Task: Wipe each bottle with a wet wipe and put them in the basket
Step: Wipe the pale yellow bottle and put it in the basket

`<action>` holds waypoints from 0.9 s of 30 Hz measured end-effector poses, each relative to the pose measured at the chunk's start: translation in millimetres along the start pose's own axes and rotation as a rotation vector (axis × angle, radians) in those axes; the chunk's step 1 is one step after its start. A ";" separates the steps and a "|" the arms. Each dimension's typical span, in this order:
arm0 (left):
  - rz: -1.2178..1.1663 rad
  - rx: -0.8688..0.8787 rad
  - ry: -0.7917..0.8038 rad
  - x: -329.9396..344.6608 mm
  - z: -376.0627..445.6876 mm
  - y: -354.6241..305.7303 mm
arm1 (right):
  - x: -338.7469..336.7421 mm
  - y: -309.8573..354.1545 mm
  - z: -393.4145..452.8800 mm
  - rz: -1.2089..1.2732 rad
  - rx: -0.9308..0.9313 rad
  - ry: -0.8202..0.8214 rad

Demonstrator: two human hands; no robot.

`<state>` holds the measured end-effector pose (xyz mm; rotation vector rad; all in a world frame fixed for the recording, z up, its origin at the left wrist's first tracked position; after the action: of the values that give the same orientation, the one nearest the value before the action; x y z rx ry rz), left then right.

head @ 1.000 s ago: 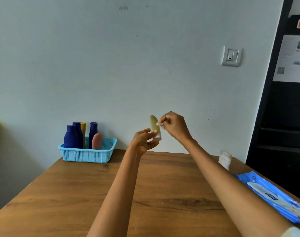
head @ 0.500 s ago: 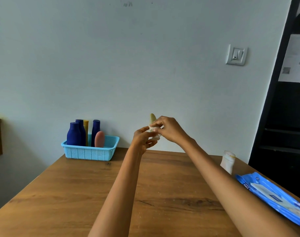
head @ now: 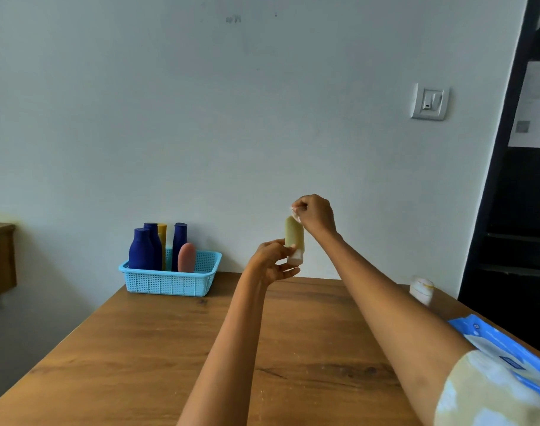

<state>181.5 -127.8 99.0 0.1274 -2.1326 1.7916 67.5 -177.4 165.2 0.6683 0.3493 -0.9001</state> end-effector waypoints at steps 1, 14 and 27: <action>0.004 0.003 -0.007 -0.3 1.2 -0.1 | -0.8 -1.0 -0.9 0.028 -0.004 -0.012; -0.010 0.054 -0.004 1.4 2.3 -2.2 | -5.0 -5.7 -1.8 0.111 -0.009 0.181; -0.124 0.085 -0.051 2.1 6.0 -6.5 | 13.6 -4.9 -23.9 0.596 0.281 -0.064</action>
<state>180.2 -134.6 104.9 0.3222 -2.0348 1.8253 71.3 -171.9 138.1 0.9359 -0.0441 -0.3982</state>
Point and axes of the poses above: each hand's wrist, its own z-axis towards the middle knuckle, its own x-axis out of the palm, y = z × x, the point moved 1 cm from there along z, towards the middle knuckle, and after that the axes turned 5 degrees about -x, right-handed, at the moved point
